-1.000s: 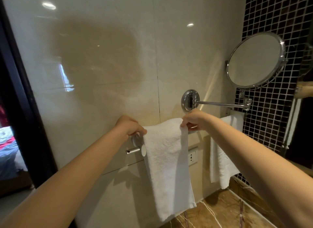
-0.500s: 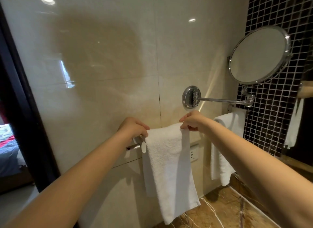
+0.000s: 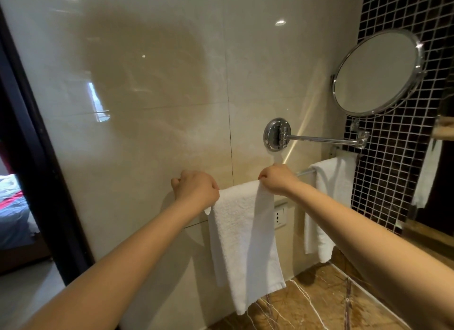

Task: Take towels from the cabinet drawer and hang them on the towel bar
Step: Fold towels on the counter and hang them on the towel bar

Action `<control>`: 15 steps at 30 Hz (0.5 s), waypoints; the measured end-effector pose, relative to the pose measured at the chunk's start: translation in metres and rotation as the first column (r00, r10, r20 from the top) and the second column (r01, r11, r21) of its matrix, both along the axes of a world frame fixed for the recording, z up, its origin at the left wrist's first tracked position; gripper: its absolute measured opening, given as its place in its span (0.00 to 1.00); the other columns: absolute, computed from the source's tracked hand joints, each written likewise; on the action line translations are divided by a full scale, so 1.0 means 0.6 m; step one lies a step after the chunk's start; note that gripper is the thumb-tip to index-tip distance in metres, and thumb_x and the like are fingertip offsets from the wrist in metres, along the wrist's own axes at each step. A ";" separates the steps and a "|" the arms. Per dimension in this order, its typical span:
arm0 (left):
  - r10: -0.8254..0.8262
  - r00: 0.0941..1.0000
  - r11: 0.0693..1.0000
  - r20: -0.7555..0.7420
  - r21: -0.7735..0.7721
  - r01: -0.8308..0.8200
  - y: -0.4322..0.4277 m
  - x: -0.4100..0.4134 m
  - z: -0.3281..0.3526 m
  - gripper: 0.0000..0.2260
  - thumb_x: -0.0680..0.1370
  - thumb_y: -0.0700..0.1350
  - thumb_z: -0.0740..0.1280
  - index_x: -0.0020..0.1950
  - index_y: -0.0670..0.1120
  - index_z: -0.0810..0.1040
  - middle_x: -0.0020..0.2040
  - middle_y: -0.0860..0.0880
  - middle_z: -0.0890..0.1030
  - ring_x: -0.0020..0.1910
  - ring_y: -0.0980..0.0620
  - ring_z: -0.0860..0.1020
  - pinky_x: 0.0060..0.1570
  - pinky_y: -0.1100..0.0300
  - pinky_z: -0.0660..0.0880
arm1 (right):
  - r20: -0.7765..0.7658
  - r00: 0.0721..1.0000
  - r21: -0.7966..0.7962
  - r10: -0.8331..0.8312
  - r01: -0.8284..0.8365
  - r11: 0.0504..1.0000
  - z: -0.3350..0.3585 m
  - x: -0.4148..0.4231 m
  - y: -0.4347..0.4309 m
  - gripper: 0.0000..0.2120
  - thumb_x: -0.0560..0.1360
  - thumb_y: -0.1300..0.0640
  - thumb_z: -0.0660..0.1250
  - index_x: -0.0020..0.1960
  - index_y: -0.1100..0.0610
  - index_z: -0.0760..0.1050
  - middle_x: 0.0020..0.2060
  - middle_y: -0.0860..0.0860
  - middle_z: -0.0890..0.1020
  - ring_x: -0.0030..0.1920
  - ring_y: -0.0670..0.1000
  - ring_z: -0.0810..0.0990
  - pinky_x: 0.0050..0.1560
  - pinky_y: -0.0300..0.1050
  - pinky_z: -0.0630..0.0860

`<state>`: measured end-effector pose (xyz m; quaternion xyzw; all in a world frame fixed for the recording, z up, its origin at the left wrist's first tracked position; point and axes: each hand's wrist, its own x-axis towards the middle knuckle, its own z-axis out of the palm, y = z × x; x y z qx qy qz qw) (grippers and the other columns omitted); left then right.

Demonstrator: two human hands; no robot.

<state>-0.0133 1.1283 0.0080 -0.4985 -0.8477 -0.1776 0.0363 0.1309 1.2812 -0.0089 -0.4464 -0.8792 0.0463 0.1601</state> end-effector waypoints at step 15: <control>-0.049 0.989 0.794 0.140 0.606 -0.047 -0.076 0.028 -0.171 0.05 0.70 0.50 0.68 0.36 0.52 0.74 0.35 0.57 0.76 0.36 0.58 0.75 0.30 0.59 0.70 | -0.773 0.629 -0.215 -0.081 -0.139 0.967 -0.114 0.065 0.005 0.08 0.71 0.61 0.68 0.33 0.55 0.74 0.28 0.48 0.76 0.34 0.50 0.74 0.38 0.45 0.70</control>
